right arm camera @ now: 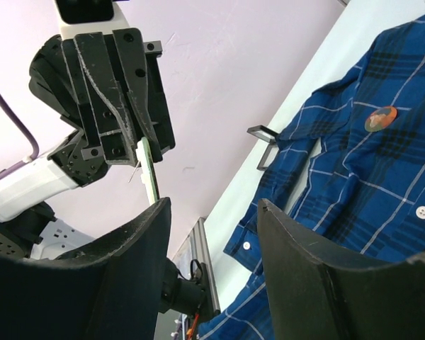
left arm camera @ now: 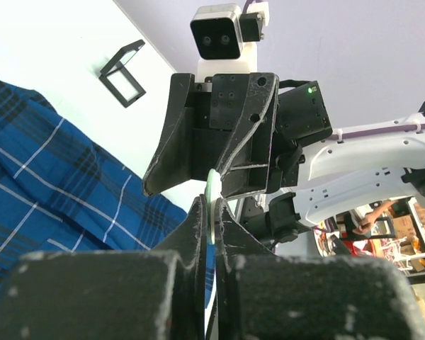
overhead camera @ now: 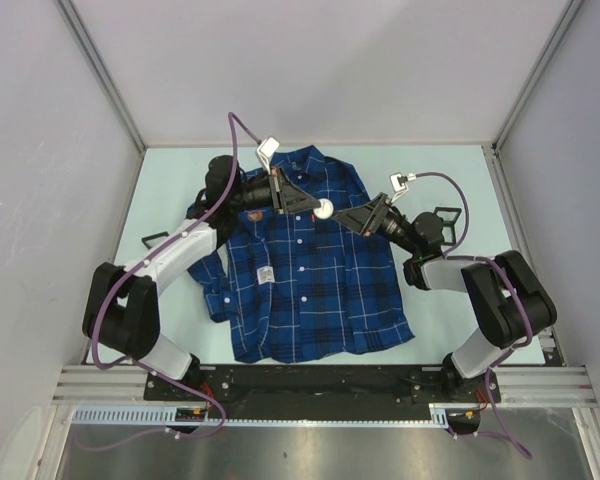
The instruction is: Remove the brooch from the garment
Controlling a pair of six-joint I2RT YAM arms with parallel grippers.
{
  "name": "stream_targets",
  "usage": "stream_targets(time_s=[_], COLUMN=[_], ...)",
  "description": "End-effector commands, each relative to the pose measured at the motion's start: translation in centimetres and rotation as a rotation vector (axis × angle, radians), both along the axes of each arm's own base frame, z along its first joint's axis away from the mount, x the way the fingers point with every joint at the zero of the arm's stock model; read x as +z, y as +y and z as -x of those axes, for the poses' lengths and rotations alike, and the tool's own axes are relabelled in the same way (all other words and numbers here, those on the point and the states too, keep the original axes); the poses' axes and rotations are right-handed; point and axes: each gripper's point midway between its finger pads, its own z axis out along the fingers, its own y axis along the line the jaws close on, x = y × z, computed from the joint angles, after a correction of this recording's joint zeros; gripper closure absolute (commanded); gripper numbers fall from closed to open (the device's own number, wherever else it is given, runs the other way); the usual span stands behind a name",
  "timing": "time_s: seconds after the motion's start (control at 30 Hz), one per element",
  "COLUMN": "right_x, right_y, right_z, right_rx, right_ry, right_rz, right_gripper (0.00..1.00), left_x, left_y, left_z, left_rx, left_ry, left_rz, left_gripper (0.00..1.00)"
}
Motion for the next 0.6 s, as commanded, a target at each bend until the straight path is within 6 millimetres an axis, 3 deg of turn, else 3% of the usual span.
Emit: stream_targets(time_s=[0.0, 0.2, 0.57], right_x=[7.7, 9.2, 8.2], right_y=[-0.9, -1.4, -1.5], right_z=[3.1, 4.1, 3.4], right_rx=[0.008, 0.010, -0.029], right_ry=[-0.342, -0.376, -0.373], right_rz=[-0.135, -0.149, -0.093], right_gripper=[0.44, 0.44, 0.41], left_x=[0.2, -0.2, 1.0], left_y=[-0.2, -0.2, 1.1], left_z=[0.2, 0.0, -0.4], left_rx=[-0.011, -0.006, 0.022], left_ry=[-0.021, -0.004, -0.008], left_rz=[0.016, 0.019, 0.060], left_gripper=[1.00, 1.00, 1.00])
